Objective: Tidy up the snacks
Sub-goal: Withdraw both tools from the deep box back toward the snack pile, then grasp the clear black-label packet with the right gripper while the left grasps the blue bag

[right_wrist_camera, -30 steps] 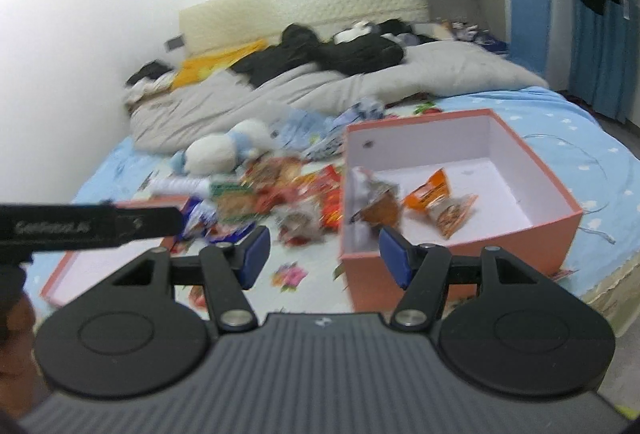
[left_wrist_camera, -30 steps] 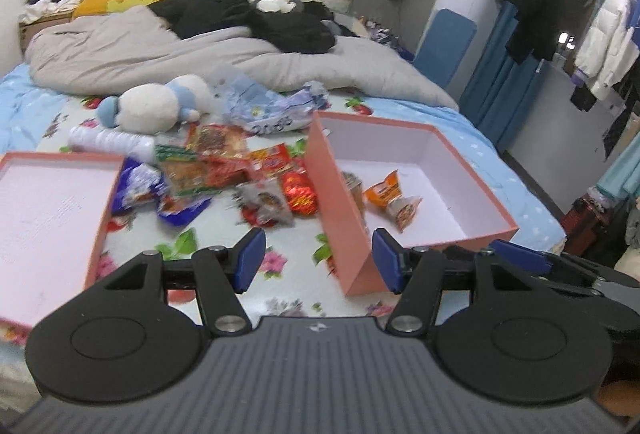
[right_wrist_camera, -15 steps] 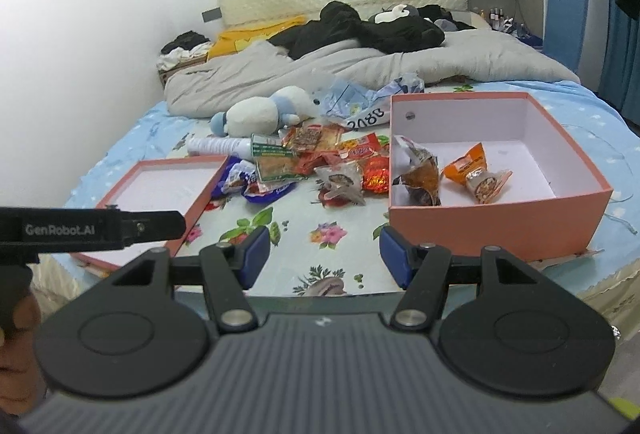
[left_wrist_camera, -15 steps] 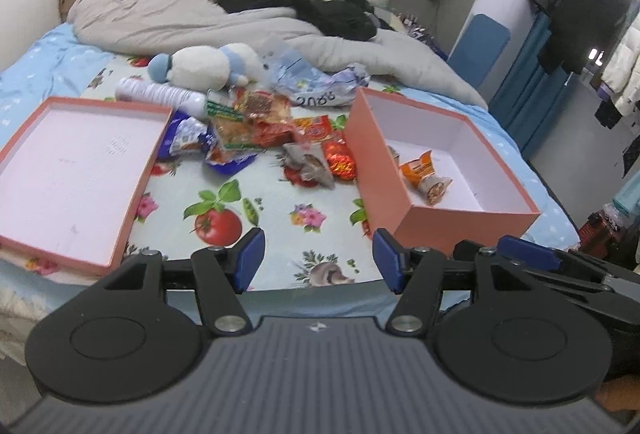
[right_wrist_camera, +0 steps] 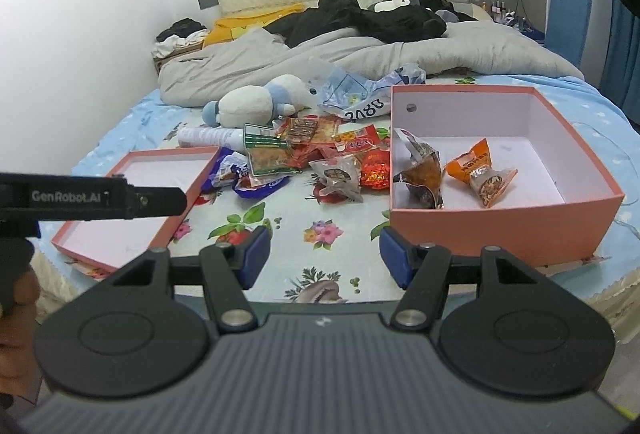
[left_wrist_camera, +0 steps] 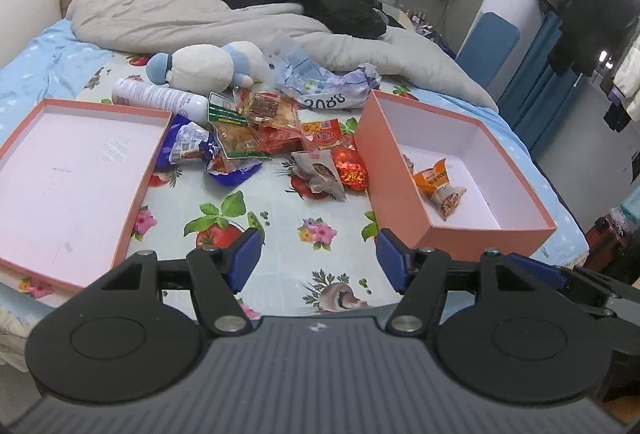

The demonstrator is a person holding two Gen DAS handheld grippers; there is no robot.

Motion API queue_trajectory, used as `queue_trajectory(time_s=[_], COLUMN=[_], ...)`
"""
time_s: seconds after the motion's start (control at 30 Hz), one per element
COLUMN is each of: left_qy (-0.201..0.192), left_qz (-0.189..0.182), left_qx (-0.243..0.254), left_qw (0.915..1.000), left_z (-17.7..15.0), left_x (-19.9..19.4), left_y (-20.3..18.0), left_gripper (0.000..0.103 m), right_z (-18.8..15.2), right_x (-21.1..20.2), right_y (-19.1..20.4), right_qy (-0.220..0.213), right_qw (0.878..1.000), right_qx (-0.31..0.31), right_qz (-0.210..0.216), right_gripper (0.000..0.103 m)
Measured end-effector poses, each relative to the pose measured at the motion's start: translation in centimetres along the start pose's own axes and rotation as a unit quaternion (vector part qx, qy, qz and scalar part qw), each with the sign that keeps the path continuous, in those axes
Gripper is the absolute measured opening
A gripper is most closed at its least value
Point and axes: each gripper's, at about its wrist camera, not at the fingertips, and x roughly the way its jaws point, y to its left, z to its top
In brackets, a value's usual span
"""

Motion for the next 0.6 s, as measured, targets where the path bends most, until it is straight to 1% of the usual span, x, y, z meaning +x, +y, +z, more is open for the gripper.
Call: queue_trajectory(time_s=[0.37,0.47,0.6], left_qy=[0.016,0.019,0.028], left_qz=[0.012,0.018,0.024], left_qx=[-0.01,-0.004,-0.014], left_qw=[0.9998,0.9996,0.9992], left_z=[2.3,2.7,3.3], left_x=[3.8,4.8,6.2], left_y=[1.7,2.1,3.1], left_gripper=[0.069,0.069,0.069], right_z=[1.2,1.5,1.8], right_x=[3.7,4.9,6.6], right_y=[0.2,0.2,0.9], right_qy=[0.021,0.028,0.034], right_qw=[1.0,1.0,0.999], right_qx=[0.002,0.004,-0.013], right_qz=[0.003,0.004,0.002], right_gripper=[0.063,0.063,0.063])
